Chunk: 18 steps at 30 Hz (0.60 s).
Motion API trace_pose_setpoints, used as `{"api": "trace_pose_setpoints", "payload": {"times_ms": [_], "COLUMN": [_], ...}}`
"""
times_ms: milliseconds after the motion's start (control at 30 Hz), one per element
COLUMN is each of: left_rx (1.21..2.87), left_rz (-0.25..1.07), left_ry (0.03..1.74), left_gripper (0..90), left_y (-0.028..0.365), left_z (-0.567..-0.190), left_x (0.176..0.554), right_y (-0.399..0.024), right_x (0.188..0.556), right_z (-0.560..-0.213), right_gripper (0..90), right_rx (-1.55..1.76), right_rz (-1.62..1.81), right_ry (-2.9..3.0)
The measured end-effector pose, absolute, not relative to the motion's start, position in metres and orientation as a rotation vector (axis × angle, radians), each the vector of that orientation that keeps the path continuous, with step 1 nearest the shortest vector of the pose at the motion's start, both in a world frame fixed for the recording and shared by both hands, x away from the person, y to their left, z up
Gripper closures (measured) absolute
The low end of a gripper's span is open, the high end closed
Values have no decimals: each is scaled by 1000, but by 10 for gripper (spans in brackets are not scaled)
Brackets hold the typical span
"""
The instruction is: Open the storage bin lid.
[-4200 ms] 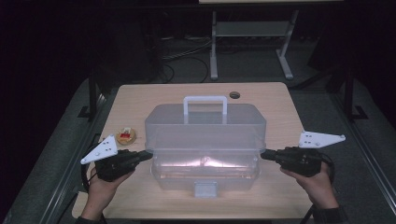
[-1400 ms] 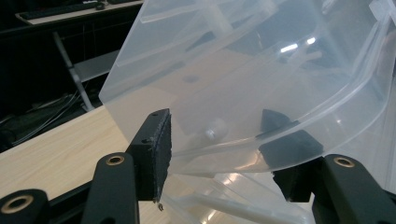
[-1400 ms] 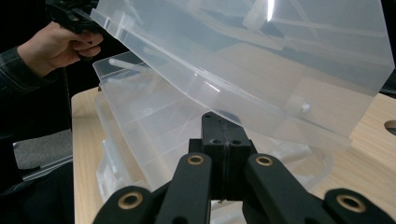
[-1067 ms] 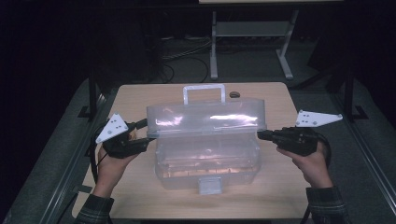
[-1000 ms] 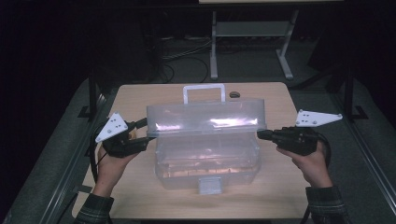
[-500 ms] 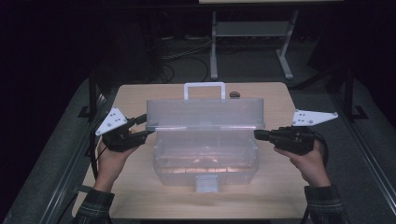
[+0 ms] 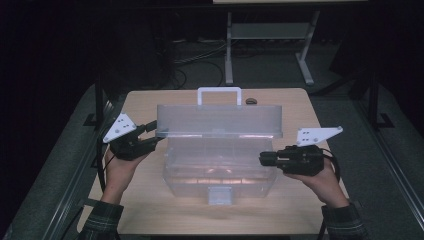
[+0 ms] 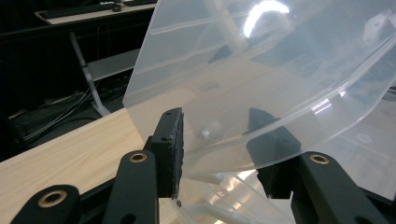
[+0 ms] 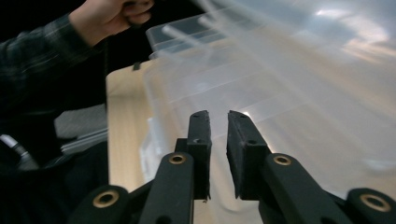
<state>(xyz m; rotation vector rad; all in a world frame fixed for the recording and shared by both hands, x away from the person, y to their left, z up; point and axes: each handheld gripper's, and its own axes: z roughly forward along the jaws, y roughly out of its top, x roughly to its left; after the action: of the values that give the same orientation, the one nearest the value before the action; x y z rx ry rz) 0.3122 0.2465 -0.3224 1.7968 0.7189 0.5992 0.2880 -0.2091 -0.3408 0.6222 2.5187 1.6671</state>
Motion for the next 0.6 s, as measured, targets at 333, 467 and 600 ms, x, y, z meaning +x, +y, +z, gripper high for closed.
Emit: {"api": "trace_pose_setpoints", "payload": {"times_ms": [333,467,600], "left_rx": [1805,1807,1807], "left_rz": [604,604,603], "left_ry": [719,719,720], "left_gripper": [567,568,569], "left_y": [246,246,246], "left_z": [-322,-322,-322], "left_x": [312,312,312], "right_y": [-181,-182,-180], "right_x": [283,279,275], "right_z": [-346,-338,-333], "right_gripper": [723,723,723], "right_rx": [545,518,483], "right_rz": [1632,1670,1679], "right_ry": [2583,2554,2559]}}
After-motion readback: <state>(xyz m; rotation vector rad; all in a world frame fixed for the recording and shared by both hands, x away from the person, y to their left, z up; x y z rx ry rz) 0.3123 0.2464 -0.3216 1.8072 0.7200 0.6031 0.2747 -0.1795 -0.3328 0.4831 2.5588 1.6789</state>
